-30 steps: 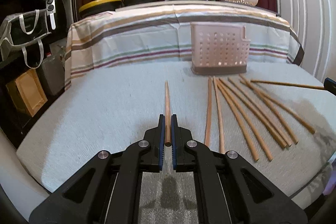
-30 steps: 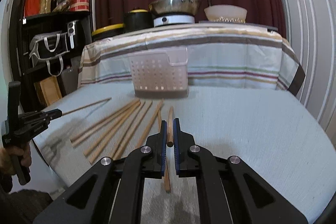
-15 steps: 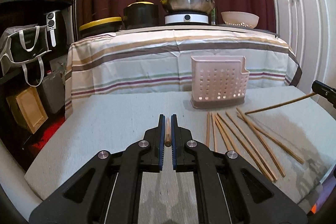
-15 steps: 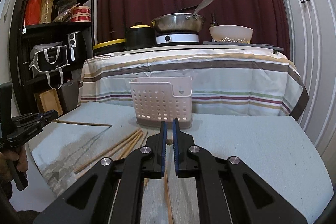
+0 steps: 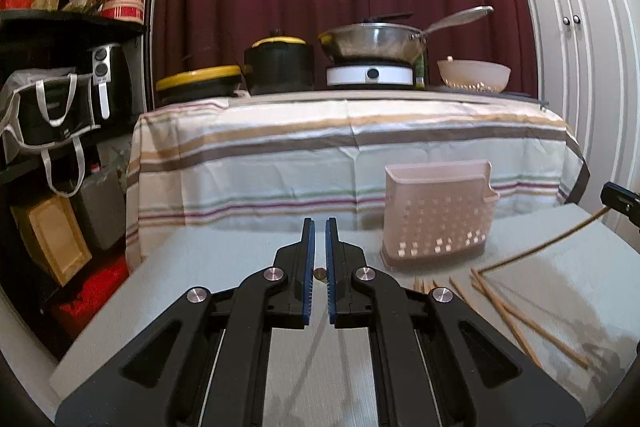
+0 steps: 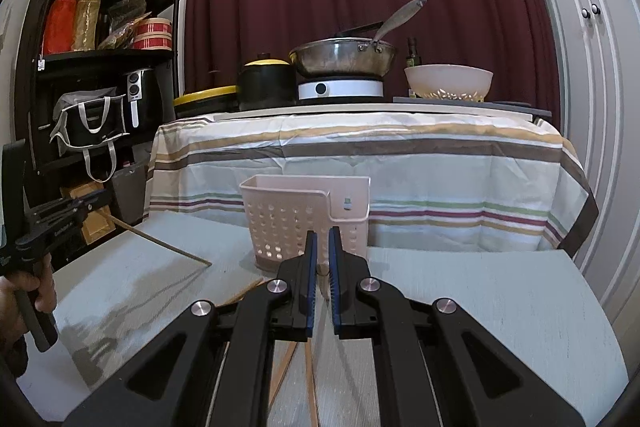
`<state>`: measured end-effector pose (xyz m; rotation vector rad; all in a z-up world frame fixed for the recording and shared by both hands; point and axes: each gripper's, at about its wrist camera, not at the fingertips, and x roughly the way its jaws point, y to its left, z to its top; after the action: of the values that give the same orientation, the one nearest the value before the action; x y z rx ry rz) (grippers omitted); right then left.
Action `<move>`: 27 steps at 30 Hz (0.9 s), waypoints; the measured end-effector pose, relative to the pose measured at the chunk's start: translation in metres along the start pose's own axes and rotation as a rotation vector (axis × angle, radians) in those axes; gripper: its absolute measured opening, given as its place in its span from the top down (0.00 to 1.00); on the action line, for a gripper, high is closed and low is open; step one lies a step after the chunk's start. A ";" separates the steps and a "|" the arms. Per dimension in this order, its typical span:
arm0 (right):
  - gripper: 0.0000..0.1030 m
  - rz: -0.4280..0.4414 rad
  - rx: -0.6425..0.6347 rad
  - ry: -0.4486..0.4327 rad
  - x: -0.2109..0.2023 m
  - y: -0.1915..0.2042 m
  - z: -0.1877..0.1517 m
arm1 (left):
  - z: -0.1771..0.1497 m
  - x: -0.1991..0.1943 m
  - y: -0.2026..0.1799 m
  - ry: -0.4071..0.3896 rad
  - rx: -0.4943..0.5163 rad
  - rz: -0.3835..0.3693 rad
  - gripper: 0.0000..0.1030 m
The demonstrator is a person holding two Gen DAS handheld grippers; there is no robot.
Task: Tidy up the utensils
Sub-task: 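Lift the chopstick in the left tool while the right tool lifts its chopstick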
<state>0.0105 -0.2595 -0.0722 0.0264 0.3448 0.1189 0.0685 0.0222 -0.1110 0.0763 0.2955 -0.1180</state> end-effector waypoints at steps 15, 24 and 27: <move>0.94 0.023 0.014 0.011 0.040 -0.002 0.009 | 0.019 0.032 -0.006 -0.066 0.005 -0.003 0.94; 0.94 0.018 -0.011 0.064 0.037 0.002 -0.005 | 0.014 0.029 -0.006 -0.068 0.008 -0.002 0.94; 0.94 0.012 -0.010 0.085 0.034 0.001 -0.012 | 0.010 0.030 -0.003 -0.052 -0.010 -0.003 0.93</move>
<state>0.0383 -0.2544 -0.0948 0.0136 0.4294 0.1335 0.0997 0.0146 -0.1101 0.0628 0.2439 -0.1211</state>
